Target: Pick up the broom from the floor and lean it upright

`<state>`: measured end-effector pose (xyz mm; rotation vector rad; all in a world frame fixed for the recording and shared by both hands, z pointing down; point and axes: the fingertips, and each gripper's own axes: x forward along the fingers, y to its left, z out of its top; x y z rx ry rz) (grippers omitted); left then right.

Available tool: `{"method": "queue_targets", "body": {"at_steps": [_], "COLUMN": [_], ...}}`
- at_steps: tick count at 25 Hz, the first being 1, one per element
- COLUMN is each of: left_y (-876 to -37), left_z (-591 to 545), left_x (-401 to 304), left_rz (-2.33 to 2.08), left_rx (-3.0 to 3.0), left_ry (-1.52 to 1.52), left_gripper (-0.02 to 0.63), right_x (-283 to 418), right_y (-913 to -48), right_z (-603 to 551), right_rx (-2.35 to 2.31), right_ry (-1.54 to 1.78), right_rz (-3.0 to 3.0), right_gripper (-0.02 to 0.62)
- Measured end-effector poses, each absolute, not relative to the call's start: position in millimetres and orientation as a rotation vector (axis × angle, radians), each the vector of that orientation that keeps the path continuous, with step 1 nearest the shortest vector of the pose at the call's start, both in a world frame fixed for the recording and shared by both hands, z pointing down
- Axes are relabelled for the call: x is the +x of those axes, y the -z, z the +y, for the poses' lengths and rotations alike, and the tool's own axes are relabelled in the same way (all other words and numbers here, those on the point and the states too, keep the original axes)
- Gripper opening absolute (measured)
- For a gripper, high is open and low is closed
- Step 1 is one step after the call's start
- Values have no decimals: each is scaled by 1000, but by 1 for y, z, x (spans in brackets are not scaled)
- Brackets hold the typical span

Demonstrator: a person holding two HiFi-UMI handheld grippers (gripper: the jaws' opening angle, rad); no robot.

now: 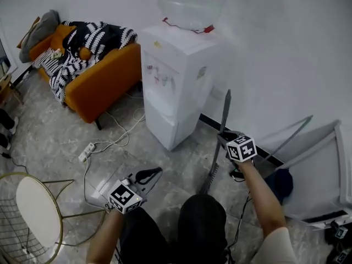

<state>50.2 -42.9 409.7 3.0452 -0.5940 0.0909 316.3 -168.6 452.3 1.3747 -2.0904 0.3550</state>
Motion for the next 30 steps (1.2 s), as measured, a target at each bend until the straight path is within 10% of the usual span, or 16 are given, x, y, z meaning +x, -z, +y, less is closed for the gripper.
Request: {"method": "queue_targets", "body": {"at_steps": [30], "left_y": [-444], "left_z": [-98], "left_x": [56], "left_rz": [-834], "left_rx": [2933], "left_ry": [-162], "left_gripper": [12], "right_x": [275], "right_y": [-528], "right_z": [-297], "right_rx": [1230], "right_ry": [-303], "right_rz": [-2217], "right_gripper": [104]}}
